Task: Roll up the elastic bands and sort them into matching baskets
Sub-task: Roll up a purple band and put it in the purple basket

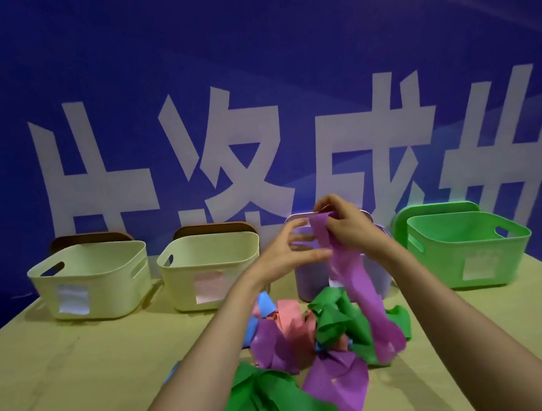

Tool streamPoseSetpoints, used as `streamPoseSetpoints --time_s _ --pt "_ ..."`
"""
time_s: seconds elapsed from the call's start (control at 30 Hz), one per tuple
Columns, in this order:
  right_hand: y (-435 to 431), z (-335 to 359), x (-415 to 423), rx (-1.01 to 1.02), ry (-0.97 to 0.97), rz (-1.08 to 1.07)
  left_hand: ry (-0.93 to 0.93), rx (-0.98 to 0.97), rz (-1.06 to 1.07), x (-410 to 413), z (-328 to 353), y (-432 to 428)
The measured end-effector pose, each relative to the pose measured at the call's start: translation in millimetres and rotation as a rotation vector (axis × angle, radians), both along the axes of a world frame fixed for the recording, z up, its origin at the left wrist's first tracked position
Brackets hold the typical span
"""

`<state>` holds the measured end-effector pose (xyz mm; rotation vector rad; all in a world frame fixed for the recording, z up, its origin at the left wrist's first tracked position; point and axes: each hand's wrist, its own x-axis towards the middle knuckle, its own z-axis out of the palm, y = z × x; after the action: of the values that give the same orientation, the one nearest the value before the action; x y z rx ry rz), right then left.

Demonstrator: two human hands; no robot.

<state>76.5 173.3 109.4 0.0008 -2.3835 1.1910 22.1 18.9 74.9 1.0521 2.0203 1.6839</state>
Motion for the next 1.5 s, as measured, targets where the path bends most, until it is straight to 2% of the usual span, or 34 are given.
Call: streamPoseSetpoints --time_s 0.07,0.17,0.23,0.37,0.47,0.53,0.6,0.7,0.8,0.9,1.07,1.17,1.3,1.4,1.5 --pt "2.0 3.2 -0.4 0.025 0.009 -0.074 -0.088 -0.001 -0.073 -0.5 -5.2 12.5" --pt "9.4 12.2 4.1 0.165 0.055 -0.122 -0.001 -0.036 0.01 -2.8 -10.7 19.6" --pt "18.0 15.1 7.5 0.203 0.102 -0.153 -0.032 0.025 0.016 -2.5 -7.9 16.2" --pt "36.3 10.4 12.0 -0.074 0.104 -0.158 -0.205 0.193 -0.086 -5.0 13.8 2.2" --pt "32.6 -1.9 20.2 -0.315 0.067 -0.085 -0.176 0.274 0.061 -4.2 40.2 -5.1" --pt "31.3 -15.3 25.9 -0.522 -0.004 0.134 -0.155 0.359 0.129 -4.8 56.9 -9.8" --pt "32.3 -32.1 28.5 -0.69 -0.159 0.44 -0.242 0.439 0.098 -3.7 69.6 -14.2" --pt "28.1 -55.7 28.9 -0.712 -0.381 0.726 -0.388 0.513 0.031 -2.9 77.8 -18.2" --pt "20.4 -73.4 27.6 -0.645 -0.471 0.829 -0.417 0.571 0.031 -3.5 73.5 -20.7" --pt "13.5 -74.3 29.7 -0.719 -0.38 0.83 -0.459 0.655 0.047 -9.0 66.4 -25.3" --pt "11.2 -68.0 33.2 -1.165 -0.065 0.728 -0.56 0.731 0.128 -20.1 48.9 -35.2" --pt "12.8 -66.3 30.9 -1.108 -0.003 0.773 -0.601 0.722 0.174 -19.0 37.7 -36.7" --pt "16.8 -66.4 34.3 -0.916 -0.097 0.672 -0.616 0.729 0.144 -15.7 34.3 -39.6" --pt "9.4 -56.9 37.3 -0.72 -0.124 0.498 -0.566 0.783 0.118 -17.2 35.9 -43.6" --pt "13.0 -58.4 25.1 -0.654 -0.025 0.219 -0.466 0.921 0.25 -19.3 41.9 -44.6"
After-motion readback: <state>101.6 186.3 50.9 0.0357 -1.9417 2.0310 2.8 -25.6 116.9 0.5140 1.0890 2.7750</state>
